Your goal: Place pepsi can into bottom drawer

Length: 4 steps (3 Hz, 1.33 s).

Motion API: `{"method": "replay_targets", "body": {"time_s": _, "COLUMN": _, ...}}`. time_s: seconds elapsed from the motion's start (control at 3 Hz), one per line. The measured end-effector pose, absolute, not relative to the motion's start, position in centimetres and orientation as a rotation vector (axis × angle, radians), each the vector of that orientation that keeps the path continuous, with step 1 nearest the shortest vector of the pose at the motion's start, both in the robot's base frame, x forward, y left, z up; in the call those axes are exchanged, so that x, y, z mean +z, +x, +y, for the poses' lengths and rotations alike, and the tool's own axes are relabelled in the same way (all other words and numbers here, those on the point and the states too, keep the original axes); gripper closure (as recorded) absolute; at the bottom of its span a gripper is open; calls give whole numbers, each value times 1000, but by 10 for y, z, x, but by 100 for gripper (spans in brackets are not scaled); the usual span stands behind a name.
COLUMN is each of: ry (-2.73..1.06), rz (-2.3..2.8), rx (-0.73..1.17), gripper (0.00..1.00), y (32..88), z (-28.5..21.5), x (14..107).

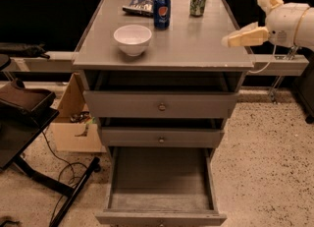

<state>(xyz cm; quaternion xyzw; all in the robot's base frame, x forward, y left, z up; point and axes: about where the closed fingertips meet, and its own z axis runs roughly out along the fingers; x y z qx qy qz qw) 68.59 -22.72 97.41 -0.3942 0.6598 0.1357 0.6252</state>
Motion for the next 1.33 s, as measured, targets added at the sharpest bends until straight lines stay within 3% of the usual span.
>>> {"method": "replay_targets", "body": {"time_s": 0.67, "ry": -776, "rz": 1465, "rx": 499, "gripper": 0, "y": 769, "z": -165, "x": 993}}
{"method": "replay_targets", "body": {"time_s": 1.33, "ry": -677, "rz": 1505, "rx": 545, "gripper": 0, "y": 845, "z": -72, "x": 991}}
